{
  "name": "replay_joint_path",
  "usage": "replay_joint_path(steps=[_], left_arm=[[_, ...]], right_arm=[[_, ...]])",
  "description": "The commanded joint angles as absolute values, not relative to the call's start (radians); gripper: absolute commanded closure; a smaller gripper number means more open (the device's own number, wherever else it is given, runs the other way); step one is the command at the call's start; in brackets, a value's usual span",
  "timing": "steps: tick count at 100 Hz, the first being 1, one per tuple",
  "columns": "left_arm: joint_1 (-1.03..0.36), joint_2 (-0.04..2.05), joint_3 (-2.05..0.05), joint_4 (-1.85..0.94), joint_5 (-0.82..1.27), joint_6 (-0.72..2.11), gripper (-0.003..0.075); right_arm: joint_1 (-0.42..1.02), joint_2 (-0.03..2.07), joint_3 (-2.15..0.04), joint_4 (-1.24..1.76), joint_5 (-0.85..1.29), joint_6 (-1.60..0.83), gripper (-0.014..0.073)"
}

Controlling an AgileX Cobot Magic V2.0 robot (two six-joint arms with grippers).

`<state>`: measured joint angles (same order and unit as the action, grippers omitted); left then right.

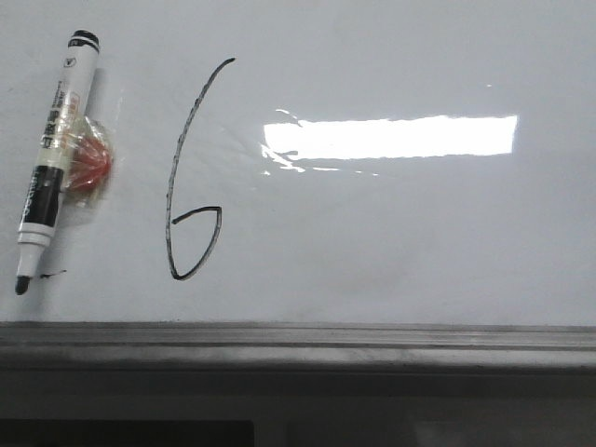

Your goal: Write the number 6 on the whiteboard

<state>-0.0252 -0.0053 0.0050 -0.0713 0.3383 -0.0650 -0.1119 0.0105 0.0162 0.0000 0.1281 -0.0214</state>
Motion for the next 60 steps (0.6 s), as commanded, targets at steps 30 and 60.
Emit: replay_joint_path(steps=[30,60], left_arm=[[-0.022,-0.037,0.050,-0.070,0.295,-0.074,0.0739],[-0.022,-0.037,0.050,-0.070,0.295,-0.074,0.0739]], right_arm=[[-0.151,-0.030,0.040,-0.030,0.306,-0.031,0.0659],[-0.151,-0.030,0.040,-0.024,0.317,-0.031,0.0659]])
